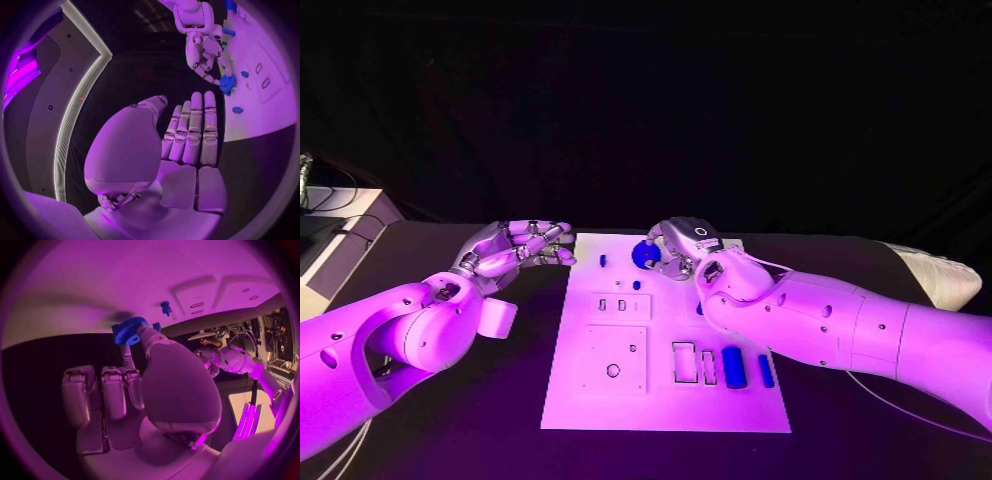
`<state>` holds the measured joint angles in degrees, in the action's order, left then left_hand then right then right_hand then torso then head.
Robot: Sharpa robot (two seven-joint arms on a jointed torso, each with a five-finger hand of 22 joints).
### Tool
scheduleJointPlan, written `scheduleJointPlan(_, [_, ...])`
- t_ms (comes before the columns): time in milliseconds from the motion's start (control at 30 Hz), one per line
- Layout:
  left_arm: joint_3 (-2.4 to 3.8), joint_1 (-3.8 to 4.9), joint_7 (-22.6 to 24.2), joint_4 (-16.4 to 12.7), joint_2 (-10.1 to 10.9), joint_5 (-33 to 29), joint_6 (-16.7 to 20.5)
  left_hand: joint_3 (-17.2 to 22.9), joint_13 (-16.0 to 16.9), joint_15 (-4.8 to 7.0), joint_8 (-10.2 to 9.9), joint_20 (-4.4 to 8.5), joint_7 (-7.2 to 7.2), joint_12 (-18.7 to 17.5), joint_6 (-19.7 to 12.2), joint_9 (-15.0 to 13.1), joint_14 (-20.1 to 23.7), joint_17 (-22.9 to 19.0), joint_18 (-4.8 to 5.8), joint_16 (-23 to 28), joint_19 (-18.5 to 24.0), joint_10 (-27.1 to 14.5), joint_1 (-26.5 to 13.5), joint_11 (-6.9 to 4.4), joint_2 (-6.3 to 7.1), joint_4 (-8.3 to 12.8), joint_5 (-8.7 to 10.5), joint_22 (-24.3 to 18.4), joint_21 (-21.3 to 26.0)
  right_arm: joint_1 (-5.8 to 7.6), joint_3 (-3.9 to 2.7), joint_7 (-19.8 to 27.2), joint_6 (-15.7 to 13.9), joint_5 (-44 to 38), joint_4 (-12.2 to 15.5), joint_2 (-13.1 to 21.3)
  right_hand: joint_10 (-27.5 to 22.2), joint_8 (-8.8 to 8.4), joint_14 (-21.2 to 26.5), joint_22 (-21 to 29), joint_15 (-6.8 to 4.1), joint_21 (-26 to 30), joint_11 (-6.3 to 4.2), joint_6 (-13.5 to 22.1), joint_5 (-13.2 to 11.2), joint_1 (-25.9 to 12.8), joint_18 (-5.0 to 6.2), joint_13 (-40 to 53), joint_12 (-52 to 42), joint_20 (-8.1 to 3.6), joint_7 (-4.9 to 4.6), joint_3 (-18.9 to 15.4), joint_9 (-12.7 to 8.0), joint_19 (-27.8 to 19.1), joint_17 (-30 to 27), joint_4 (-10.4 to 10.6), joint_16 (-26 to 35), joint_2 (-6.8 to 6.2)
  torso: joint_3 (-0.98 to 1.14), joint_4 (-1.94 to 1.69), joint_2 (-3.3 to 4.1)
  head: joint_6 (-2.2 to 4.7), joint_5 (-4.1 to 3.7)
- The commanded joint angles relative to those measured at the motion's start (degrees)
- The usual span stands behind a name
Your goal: Assemble the parts on the task board
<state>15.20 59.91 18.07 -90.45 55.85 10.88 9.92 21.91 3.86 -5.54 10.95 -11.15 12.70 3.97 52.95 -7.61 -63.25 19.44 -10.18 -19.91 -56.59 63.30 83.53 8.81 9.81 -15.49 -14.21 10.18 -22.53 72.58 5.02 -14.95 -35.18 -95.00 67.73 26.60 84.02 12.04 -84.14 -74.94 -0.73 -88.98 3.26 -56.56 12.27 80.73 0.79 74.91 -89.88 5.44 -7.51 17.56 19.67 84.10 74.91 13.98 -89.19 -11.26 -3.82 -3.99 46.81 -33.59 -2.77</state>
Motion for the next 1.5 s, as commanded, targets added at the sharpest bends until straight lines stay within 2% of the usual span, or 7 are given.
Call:
scheduleJointPlan(33, [0.05,0.02,0.38,-0.02,-0.20,0.11,-0.95,0.31,0.01,0.00,-0.39,-0.08,-0.09,-0.30,0.35,0.05,0.25,0.05,-0.11,-0.30,0.27,0.25,-0.29,0.16,0.39,0.18,0.13,0.05,-0.20,-0.15,0.01,0.35,0.05,-1.43,-0.24,-0.50,5.98,0.13,-5.29,-13.94,-0.33,-0.03,-0.26,-0.46,-0.15,-0.17,-0.48,15.09,-0.12,-0.49,-0.09,0.05,0.09,5.34,12.38,0.22,-0.34,-0.01,0.02,0.03,-0.05,-0.07,0.02])
scheduleJointPlan(633, [0.05,0.00,0.25,0.36,-0.59,0.13,-1.18,0.31,0.01,0.00,-0.39,-0.08,-0.09,-0.30,0.35,0.05,0.25,0.05,-0.11,-0.30,0.27,0.25,-0.29,0.16,0.39,0.18,0.13,0.05,-0.20,-0.59,0.28,1.19,1.08,-0.94,-3.41,-2.82,5.98,0.04,-5.28,-13.94,-0.37,-0.03,-0.27,-0.43,-0.16,-0.08,-0.48,15.09,-0.12,-0.53,-0.10,0.16,0.04,5.34,12.37,0.20,-0.34,-0.11,0.01,0.00,-0.07,-0.19,0.00])
scheduleJointPlan(900, [0.05,-0.01,0.19,0.44,-0.66,0.14,-1.23,0.31,0.01,0.00,-0.39,-0.08,-0.09,-0.30,0.35,0.05,0.25,0.05,-0.11,-0.30,0.27,0.25,-0.29,0.16,0.39,0.18,0.13,0.05,-0.20,-0.88,0.40,1.85,2.35,-0.33,-3.16,-3.13,5.98,-0.19,-5.25,-13.84,-0.34,0.07,-0.19,-0.23,-0.44,-0.33,-0.46,15.09,-0.12,-0.54,-0.22,0.08,-0.06,5.28,12.24,0.41,-0.31,-0.40,-0.02,0.01,-0.04,-0.37,0.03])
scheduleJointPlan(1300, [0.05,-0.04,0.18,0.63,-0.81,0.14,-1.29,0.48,0.00,-0.02,-0.47,-0.11,-0.06,-0.31,0.33,0.06,0.43,0.35,-0.12,-0.43,0.41,0.20,-0.42,0.18,0.45,0.24,0.14,0.12,-0.35,-0.99,0.45,2.25,2.11,0.07,-2.64,-3.20,5.98,-0.28,-5.24,-13.80,-0.31,0.10,-0.15,-0.20,-0.56,-0.50,-0.44,15.09,-0.12,-0.54,-0.25,0.03,-0.10,5.26,12.19,0.57,-0.30,-0.48,0.00,0.04,-0.07,-0.44,0.06])
scheduleJointPlan(1400, [0.05,-0.06,0.17,0.68,-0.82,0.14,-1.27,0.48,0.00,-0.02,-0.47,-0.11,-0.06,-0.31,0.33,0.06,0.43,0.35,-0.12,-0.43,0.41,0.20,-0.42,0.18,0.45,0.24,0.14,0.12,-0.35,-1.00,0.45,2.35,1.86,0.20,-2.56,-3.24,5.98,-0.65,-5.22,-13.71,-0.22,0.19,-0.02,0.12,-1.15,-0.96,-0.42,15.09,-0.12,-0.48,-0.40,-0.37,-0.26,5.20,12.08,0.99,-0.28,-0.89,0.02,0.04,-0.05,-0.47,0.08])
scheduleJointPlan(1500, [0.05,-0.06,0.14,0.70,-0.82,0.14,-1.26,0.48,0.00,-0.02,-0.47,-0.11,-0.06,-0.31,0.33,0.06,0.43,0.35,-0.12,-0.43,0.41,0.20,-0.42,0.18,0.45,0.24,0.14,0.12,-0.35,-1.00,0.45,2.35,1.50,0.38,-2.67,-3.29,5.98,-1.34,-5.21,-13.62,-0.02,0.28,0.21,0.76,-2.88,-1.22,-0.39,15.09,-0.12,-0.32,-0.66,-1.07,-0.53,5.15,12.04,1.57,-0.26,-1.03,0.02,0.09,-0.05,-0.44,0.12])
